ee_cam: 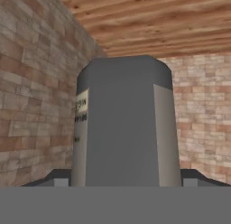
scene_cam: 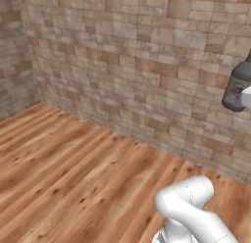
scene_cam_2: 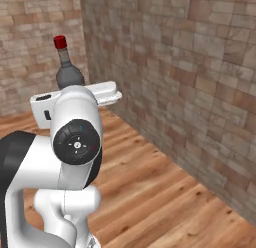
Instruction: There is a bowl on the dining counter. Grab a lemon wedge from the fridge and place it in the bowl. Then get the liquor bottle and glass cup from the cabinet and place them next to the bowl.
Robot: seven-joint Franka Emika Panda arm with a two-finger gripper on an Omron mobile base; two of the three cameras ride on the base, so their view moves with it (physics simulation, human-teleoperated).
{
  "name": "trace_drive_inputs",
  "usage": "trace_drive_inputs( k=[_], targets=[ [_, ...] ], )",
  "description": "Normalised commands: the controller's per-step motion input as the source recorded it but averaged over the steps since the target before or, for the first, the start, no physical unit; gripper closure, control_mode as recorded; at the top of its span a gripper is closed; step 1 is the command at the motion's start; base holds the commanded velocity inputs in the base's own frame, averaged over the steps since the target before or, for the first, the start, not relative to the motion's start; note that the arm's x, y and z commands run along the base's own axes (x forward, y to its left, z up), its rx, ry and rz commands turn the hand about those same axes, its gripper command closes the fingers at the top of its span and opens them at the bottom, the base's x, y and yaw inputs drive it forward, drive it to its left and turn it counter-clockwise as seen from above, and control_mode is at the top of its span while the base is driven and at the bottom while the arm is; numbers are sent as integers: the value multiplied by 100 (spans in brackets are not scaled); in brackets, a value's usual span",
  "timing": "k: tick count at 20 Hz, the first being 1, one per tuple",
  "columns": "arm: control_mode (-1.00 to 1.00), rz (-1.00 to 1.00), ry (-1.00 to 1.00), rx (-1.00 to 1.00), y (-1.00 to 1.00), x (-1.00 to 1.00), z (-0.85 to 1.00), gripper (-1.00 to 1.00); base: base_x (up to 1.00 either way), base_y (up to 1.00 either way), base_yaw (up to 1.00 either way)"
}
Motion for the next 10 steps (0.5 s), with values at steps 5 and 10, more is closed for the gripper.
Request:
trace_drive_inputs(
  k=[5, 10],
  targets=[
    [100, 0, 0, 0, 0, 0, 0, 100, 100, 1, 43],
    [100, 0, 0, 0, 0, 0, 0, 100, 100, 8, 46]
  ],
)
